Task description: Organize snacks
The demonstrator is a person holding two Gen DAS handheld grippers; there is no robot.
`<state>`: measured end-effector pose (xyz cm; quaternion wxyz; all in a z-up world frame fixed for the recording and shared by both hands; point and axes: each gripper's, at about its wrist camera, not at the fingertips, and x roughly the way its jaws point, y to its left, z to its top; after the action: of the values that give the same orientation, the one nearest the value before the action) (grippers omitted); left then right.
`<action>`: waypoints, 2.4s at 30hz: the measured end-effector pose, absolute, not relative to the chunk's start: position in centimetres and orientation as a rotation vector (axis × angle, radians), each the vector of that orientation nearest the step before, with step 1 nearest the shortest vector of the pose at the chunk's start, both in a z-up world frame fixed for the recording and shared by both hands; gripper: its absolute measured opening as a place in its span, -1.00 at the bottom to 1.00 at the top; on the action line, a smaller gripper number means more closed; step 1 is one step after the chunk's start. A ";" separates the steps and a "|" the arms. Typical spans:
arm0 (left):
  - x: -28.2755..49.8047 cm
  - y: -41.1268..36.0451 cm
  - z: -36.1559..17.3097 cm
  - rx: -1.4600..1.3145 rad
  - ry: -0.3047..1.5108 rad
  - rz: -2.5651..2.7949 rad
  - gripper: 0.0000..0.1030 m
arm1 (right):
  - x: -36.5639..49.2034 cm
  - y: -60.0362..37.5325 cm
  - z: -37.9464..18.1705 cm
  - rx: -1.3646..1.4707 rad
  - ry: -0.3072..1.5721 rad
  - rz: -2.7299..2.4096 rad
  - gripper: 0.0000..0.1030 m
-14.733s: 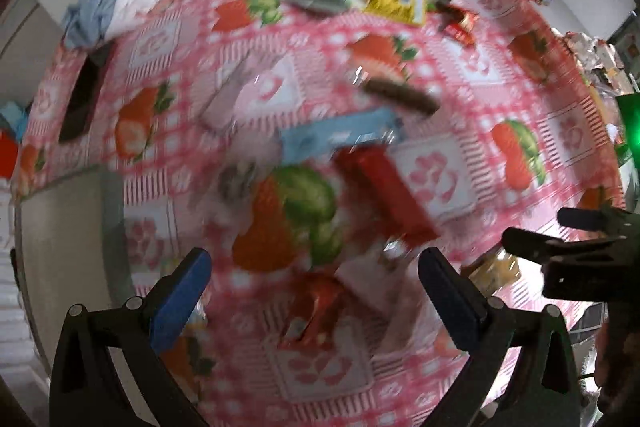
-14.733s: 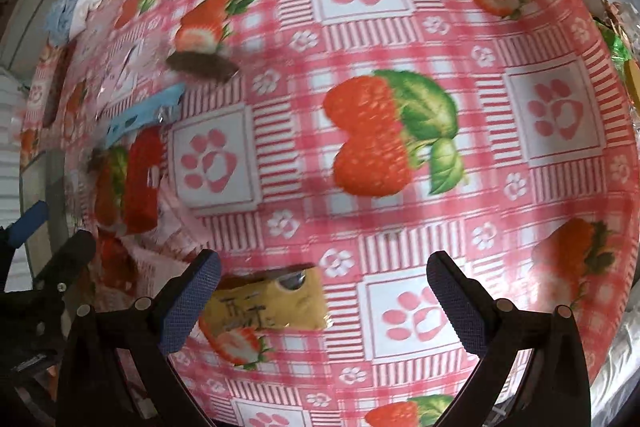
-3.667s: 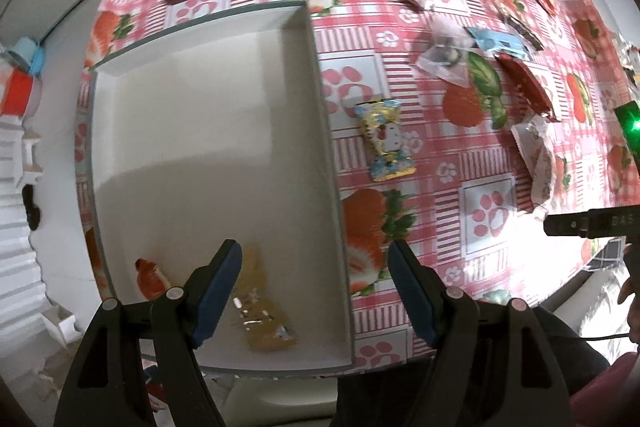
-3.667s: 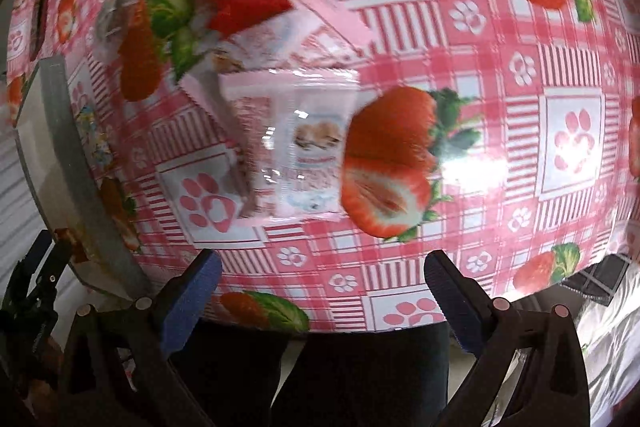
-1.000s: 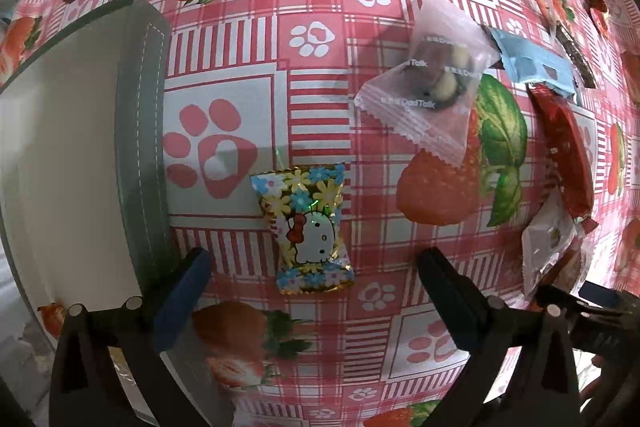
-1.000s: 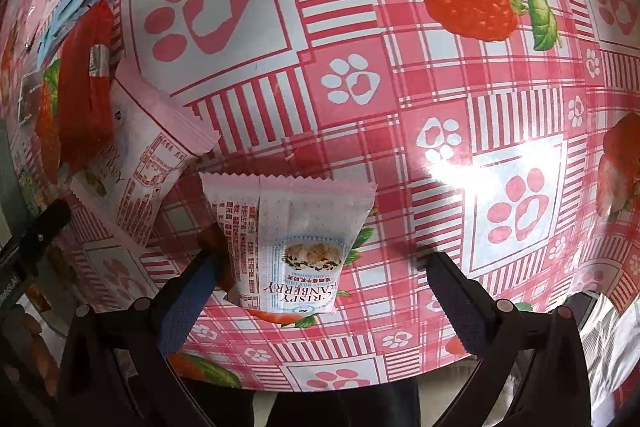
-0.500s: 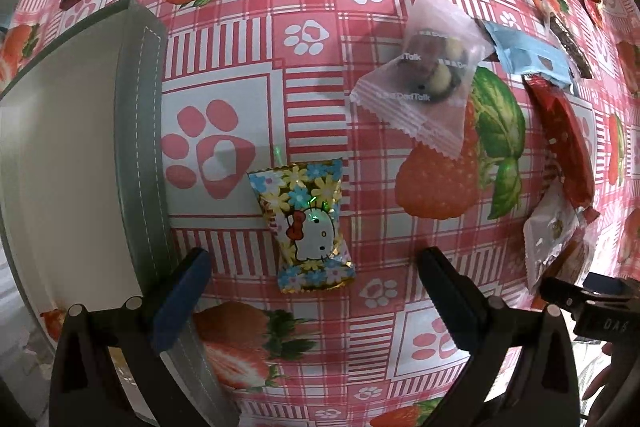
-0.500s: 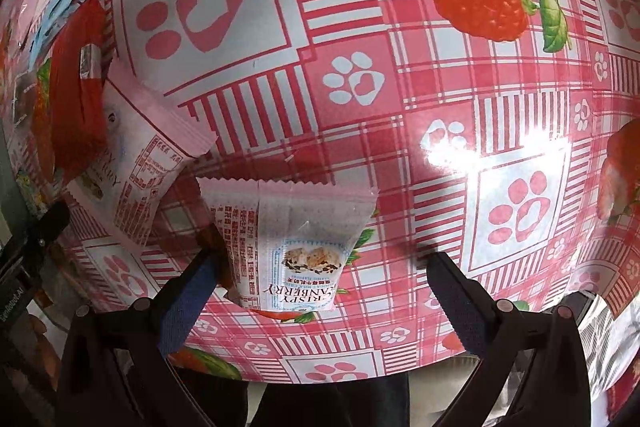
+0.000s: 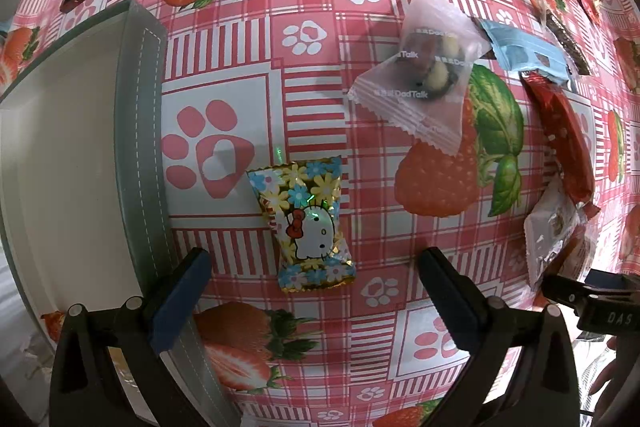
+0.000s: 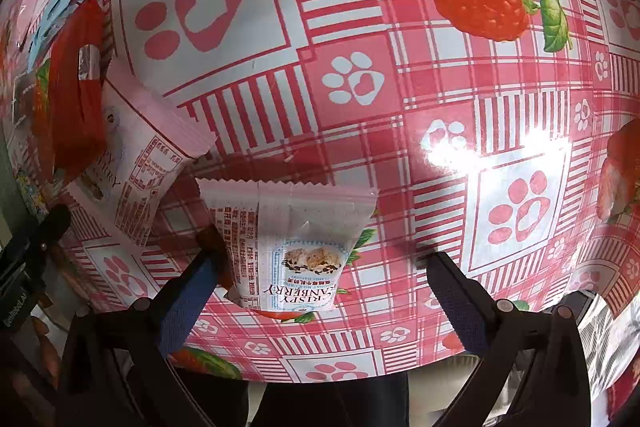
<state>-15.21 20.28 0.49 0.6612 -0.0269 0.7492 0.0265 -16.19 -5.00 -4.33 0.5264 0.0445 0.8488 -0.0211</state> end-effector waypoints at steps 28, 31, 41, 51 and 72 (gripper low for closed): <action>-14.9 20.5 0.4 -0.069 1.709 0.067 1.00 | -17.4 -4.5 -3.1 0.105 1.925 -0.065 1.00; -14.6 20.5 0.3 -0.075 1.730 0.080 1.00 | -17.2 -4.7 -3.4 0.124 1.968 -0.072 1.00; -13.8 17.2 2.3 0.074 1.680 -0.057 -0.17 | -18.9 -2.0 -1.0 -0.017 1.936 0.046 -0.01; -14.7 16.6 5.3 0.116 1.630 -0.181 -0.48 | -18.7 -2.5 2.5 0.101 1.875 0.130 -0.12; -17.4 23.7 10.9 -0.058 1.511 -0.151 -0.48 | -16.1 -3.8 2.6 0.196 1.873 0.029 0.65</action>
<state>-17.41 23.69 10.86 0.7249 -0.0264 0.6849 -0.0684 -16.12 -3.82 2.64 0.5885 0.0840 0.8040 0.0126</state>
